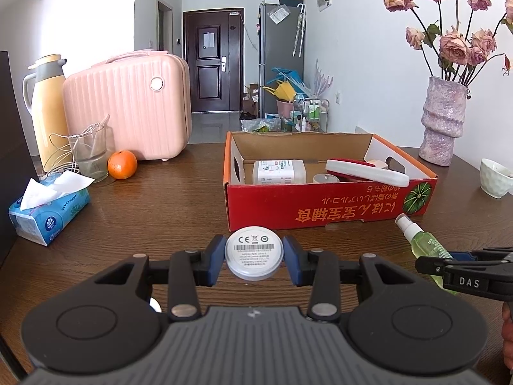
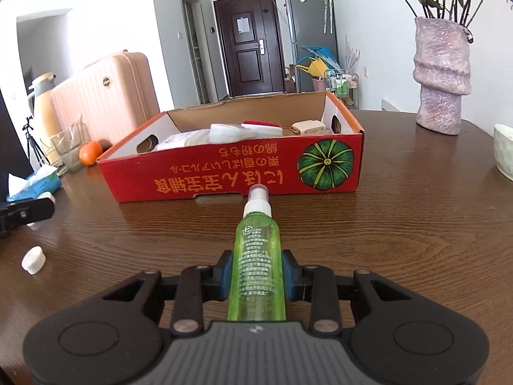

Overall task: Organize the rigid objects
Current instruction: 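Carry the disc in the left gripper toward the box while the right carries the green bottle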

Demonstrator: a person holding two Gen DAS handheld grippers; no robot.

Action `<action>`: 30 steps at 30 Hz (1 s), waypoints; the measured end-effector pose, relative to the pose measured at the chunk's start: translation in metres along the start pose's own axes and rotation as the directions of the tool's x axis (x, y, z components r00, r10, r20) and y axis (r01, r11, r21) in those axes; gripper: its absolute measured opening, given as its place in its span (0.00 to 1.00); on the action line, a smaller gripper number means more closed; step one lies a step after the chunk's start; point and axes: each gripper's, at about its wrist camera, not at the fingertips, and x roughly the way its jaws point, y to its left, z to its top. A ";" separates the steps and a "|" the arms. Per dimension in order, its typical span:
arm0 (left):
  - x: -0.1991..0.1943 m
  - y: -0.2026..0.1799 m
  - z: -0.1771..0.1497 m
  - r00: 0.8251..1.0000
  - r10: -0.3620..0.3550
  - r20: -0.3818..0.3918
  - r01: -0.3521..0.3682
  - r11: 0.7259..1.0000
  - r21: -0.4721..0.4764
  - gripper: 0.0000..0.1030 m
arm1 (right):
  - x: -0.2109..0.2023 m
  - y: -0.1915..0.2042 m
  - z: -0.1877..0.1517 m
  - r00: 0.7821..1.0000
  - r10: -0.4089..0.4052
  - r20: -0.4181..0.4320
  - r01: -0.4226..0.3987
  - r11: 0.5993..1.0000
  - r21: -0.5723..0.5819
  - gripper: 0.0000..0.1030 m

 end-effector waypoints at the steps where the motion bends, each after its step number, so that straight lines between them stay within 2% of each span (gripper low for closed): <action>1: -0.001 0.000 0.000 1.000 0.000 0.002 0.000 1.000 0.000 0.39 | -0.003 0.001 -0.001 1.000 0.002 0.006 -0.002 1.000 0.002 0.29; 18: -0.013 -0.003 0.002 1.000 0.002 0.021 -0.002 1.000 -0.013 0.39 | -0.051 0.019 -0.008 0.991 0.043 0.128 -0.042 0.999 -0.009 0.29; 30: -0.016 -0.012 0.016 0.999 0.000 0.043 0.001 1.000 -0.022 0.39 | -0.062 0.019 0.010 0.981 0.042 0.191 -0.041 0.999 -0.007 0.29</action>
